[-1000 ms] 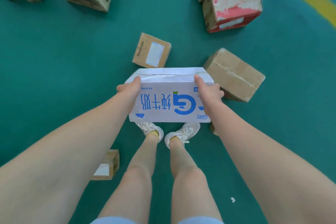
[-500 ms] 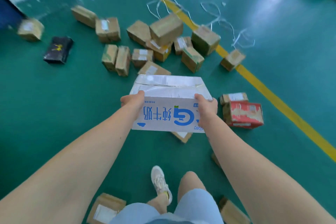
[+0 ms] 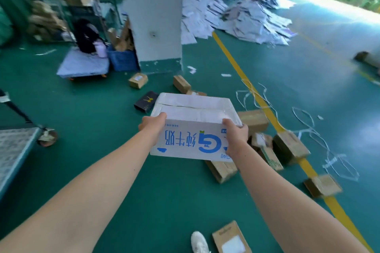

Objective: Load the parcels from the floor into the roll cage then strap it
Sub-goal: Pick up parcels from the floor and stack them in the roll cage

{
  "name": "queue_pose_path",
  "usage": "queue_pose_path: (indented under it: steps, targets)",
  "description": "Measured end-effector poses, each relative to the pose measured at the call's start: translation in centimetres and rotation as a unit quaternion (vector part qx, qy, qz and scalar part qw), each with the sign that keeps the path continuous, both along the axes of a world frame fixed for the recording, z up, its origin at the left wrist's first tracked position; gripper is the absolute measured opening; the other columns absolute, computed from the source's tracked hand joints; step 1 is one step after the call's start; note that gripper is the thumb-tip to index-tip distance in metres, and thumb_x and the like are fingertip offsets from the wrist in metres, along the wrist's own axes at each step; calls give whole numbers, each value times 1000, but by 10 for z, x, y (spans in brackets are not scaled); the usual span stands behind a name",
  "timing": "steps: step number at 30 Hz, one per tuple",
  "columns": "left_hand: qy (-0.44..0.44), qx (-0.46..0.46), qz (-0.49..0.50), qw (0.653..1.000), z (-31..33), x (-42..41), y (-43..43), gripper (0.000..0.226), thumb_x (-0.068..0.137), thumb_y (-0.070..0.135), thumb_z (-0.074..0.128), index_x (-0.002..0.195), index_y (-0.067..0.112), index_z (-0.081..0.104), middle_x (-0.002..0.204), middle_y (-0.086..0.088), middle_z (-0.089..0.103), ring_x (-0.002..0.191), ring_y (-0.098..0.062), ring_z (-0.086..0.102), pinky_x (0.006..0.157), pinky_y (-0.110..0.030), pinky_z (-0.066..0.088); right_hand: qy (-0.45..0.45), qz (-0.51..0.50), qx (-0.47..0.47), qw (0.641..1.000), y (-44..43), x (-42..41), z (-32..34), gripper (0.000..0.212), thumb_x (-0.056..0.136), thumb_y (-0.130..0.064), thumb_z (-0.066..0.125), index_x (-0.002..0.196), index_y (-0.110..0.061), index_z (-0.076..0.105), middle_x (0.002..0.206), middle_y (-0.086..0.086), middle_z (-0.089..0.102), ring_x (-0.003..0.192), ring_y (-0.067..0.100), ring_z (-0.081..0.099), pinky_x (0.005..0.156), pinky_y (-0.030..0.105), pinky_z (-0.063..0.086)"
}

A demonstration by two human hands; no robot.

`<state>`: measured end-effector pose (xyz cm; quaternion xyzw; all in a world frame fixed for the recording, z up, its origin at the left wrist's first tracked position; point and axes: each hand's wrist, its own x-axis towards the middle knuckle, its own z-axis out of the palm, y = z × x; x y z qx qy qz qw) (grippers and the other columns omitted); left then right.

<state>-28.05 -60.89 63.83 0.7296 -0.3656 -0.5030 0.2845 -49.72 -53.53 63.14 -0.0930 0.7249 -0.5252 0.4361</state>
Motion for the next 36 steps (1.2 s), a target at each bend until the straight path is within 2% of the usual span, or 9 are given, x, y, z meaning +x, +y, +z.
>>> queue_pose_path:
  steps: [4, 9, 13, 16, 22, 25, 29, 32, 36]
  targets:
    - [1, -30, 73, 997, 28, 37, -34, 62, 69, 46, 54, 121, 12, 49, 114, -10, 60, 81, -27, 65, 58, -35, 50, 5, 69, -15, 997, -68, 25, 26, 61, 79, -39, 65, 131, -24, 38, 121, 12, 56, 95, 32, 63, 80, 47, 58]
    - [-19, -71, 161, 984, 52, 87, -61, 58, 79, 45, 53, 125, 11, 45, 116, -11, 57, 83, -27, 60, 52, -33, 40, 2, 174, -51, 983, -142, 72, 53, 60, 83, -34, 65, 134, -22, 37, 115, 12, 57, 93, 31, 63, 64, 37, 52]
    - [-7, -90, 240, 967, 61, 139, -62, 66, 73, 47, 52, 127, 11, 46, 118, -12, 57, 83, -27, 59, 53, -33, 40, 15, 253, -66, 965, -184, 127, 67, 73, 75, -39, 66, 139, -22, 34, 125, 14, 54, 100, 33, 62, 82, 47, 57]
    - [5, -103, 306, 946, 65, 183, -53, 71, 71, 48, 54, 131, 12, 42, 123, -12, 54, 87, -28, 59, 54, -33, 40, 23, 308, -77, 948, -205, 182, 74, 69, 78, -38, 66, 137, -21, 35, 123, 14, 54, 99, 32, 61, 86, 50, 56]
    - [19, -127, 413, 902, 65, 295, -32, 53, 80, 41, 57, 123, 9, 51, 106, -10, 66, 83, -27, 64, 54, -31, 44, 1, 414, -79, 907, -231, 318, 72, 74, 66, -41, 67, 132, -22, 38, 121, 13, 56, 100, 34, 63, 87, 52, 56]
    - [4, -133, 456, 880, 63, 354, -27, 54, 80, 40, 60, 123, 8, 51, 112, -13, 63, 91, -30, 64, 71, -35, 53, -8, 449, -85, 890, -241, 386, 72, 67, 73, -35, 67, 130, -21, 37, 122, 14, 53, 100, 33, 62, 84, 49, 56]
    - [-14, -141, 497, 856, 65, 442, -23, 54, 79, 42, 61, 122, 10, 54, 113, -12, 64, 84, -27, 62, 56, -28, 43, -14, 492, -83, 866, -257, 490, 75, 66, 80, -31, 68, 137, -19, 36, 124, 12, 52, 95, 29, 59, 73, 40, 51]
    - [-23, -148, 522, 840, 72, 507, -19, 39, 85, 37, 59, 115, 11, 58, 102, -8, 65, 75, -23, 60, 51, -26, 40, -15, 519, -80, 851, -261, 564, 78, 69, 79, -33, 69, 138, -20, 36, 126, 13, 51, 99, 31, 59, 80, 45, 54]
    - [-31, -157, 547, 822, 79, 578, -9, 24, 88, 34, 60, 101, 15, 55, 97, -8, 65, 79, -25, 63, 61, -30, 48, -20, 545, -78, 835, -261, 650, 78, 70, 80, -32, 70, 138, -20, 34, 125, 12, 50, 96, 30, 58, 78, 44, 53]
